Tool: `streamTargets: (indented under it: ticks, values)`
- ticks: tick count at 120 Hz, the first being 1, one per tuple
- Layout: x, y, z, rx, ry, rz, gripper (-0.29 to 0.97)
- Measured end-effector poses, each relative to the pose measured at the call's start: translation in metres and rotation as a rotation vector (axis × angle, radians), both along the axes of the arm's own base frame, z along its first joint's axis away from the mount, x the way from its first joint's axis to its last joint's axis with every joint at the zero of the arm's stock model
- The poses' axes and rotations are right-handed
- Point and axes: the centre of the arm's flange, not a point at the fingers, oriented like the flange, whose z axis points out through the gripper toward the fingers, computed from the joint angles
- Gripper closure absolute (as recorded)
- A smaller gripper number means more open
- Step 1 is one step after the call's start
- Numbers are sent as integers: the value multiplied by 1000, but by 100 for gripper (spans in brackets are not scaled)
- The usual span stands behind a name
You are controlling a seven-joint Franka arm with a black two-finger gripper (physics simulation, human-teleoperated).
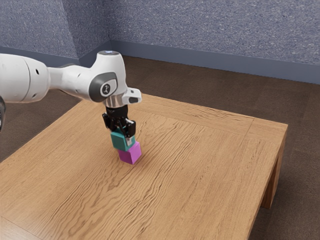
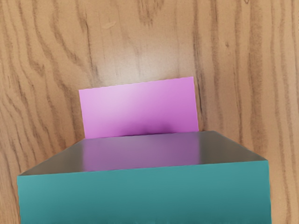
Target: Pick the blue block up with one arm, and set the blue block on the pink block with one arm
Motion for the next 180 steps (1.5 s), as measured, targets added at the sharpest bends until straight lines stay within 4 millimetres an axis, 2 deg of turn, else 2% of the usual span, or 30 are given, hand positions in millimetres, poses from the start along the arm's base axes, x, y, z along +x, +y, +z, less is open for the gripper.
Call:
streamTargets:
  ticks: [34,94,123,153,163,180]
  values:
    - [7,0,-1,-1,8,-5,32]
    - [14,-2,-16,-8,17,-19,32]
    - [14,-3,-20,-17,22,-28,12]
    - [14,-2,1,-13,-7,-36,4]
    - [13,-2,19,-8,-31,-39,2]
    - [5,-5,65,5,-88,-46,1]
